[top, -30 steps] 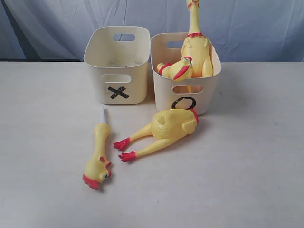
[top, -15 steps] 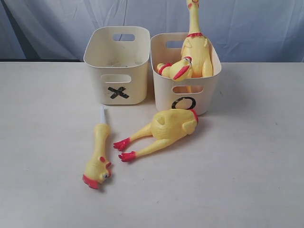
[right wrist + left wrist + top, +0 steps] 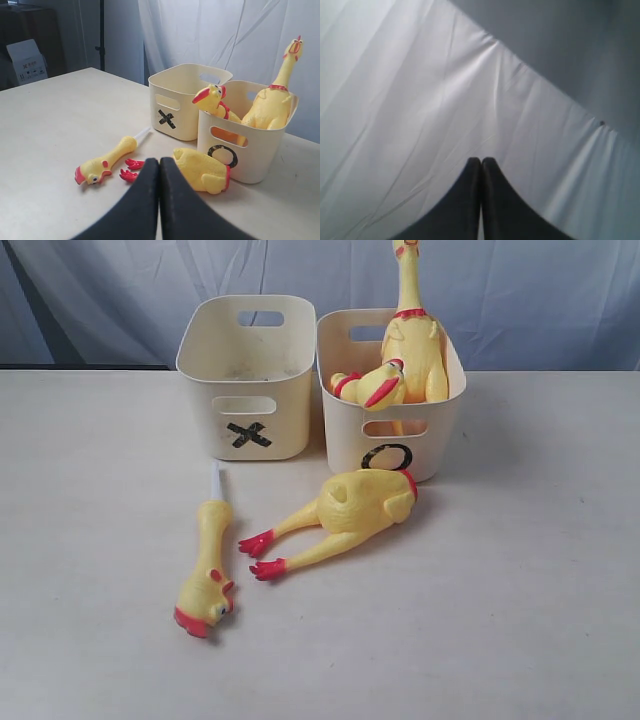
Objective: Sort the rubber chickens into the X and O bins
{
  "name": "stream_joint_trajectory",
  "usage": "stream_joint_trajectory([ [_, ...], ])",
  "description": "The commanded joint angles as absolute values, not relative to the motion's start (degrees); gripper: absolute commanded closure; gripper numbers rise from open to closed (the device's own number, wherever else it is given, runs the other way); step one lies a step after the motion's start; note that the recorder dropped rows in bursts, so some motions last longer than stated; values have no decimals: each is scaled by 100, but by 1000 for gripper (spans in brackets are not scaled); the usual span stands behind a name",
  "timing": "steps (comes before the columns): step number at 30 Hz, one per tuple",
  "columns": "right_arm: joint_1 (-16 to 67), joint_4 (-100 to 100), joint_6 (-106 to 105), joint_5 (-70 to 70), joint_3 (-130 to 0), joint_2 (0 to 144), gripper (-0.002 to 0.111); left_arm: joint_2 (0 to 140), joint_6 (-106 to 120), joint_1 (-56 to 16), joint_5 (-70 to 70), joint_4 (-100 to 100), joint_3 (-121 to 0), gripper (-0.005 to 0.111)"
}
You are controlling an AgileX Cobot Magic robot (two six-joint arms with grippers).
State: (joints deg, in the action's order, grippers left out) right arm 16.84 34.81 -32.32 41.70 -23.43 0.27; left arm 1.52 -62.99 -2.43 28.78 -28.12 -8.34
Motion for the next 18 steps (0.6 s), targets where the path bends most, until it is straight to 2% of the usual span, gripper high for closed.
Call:
stream_joint_trajectory([
  [1,1687,3508,-3297,4172,-2329,0,108,506,-6730,-292,3206,-2976,-1237,107],
  [6,1687,3508,-3297,4172,-2329,0,108,1208,-8292,-292,2320,-5077,-1822,107],
  [15,1687,3508,-3297,4172,-2329,0,108,2922,-11888,-292,2451,-9992,-2675,107],
  [18,1687,3508,-3297,4172,-2329,0,108,3422,-11981,-292,2765,-9995,-2841,107],
])
